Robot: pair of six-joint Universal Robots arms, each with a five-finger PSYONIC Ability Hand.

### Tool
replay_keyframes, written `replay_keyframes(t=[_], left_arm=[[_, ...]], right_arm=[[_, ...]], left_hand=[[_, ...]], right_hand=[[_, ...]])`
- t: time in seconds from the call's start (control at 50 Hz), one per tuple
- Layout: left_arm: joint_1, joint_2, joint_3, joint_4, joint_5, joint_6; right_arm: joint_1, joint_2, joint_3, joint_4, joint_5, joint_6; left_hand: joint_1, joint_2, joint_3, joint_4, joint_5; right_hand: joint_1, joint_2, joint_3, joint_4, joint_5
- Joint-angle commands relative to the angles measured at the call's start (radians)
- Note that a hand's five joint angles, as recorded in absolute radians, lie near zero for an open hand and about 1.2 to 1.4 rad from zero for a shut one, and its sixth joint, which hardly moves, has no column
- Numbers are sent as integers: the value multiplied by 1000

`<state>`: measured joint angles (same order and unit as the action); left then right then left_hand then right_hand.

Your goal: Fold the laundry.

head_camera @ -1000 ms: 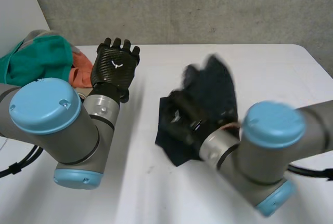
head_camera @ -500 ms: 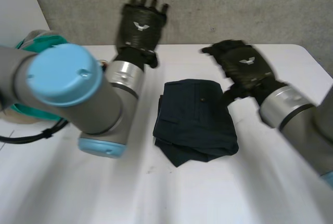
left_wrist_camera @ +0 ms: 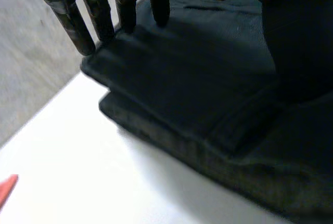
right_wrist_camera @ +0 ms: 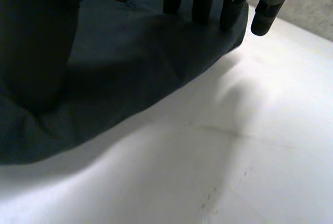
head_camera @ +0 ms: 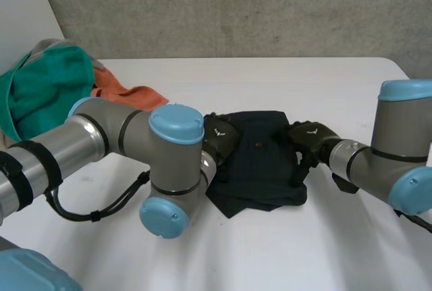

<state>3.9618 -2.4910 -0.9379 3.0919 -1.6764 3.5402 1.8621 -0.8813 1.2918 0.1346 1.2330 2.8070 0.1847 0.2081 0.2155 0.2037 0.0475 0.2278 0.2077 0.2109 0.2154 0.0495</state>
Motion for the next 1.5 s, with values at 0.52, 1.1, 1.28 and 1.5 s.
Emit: replay_keyframes(t=[0.52, 1.1, 1.28, 1.5], left_arm=[[103, 509, -229, -68, 587, -202], [111, 606, -337, -62, 635, -213], [117, 609, -337, -62, 635, -213], [117, 609, -326, -59, 623, -213]], right_arm=[[-110, -335, 469, -251, 42, 295], [61, -59, 299, -382, 31, 348], [45, -64, 216, -466, 148, 298], [-184, 146, -176, -406, 167, 273]], left_hand=[[73, 49, 42, 54, 35], [70, 47, 39, 51, 33], [70, 47, 39, 51, 33], [67, 44, 36, 48, 30]], right_hand=[[-53, -33, -36, -41, -50], [1168, 1189, 1185, 1181, 1172], [1168, 1189, 1185, 1181, 1172], [1168, 1189, 1185, 1181, 1172]])
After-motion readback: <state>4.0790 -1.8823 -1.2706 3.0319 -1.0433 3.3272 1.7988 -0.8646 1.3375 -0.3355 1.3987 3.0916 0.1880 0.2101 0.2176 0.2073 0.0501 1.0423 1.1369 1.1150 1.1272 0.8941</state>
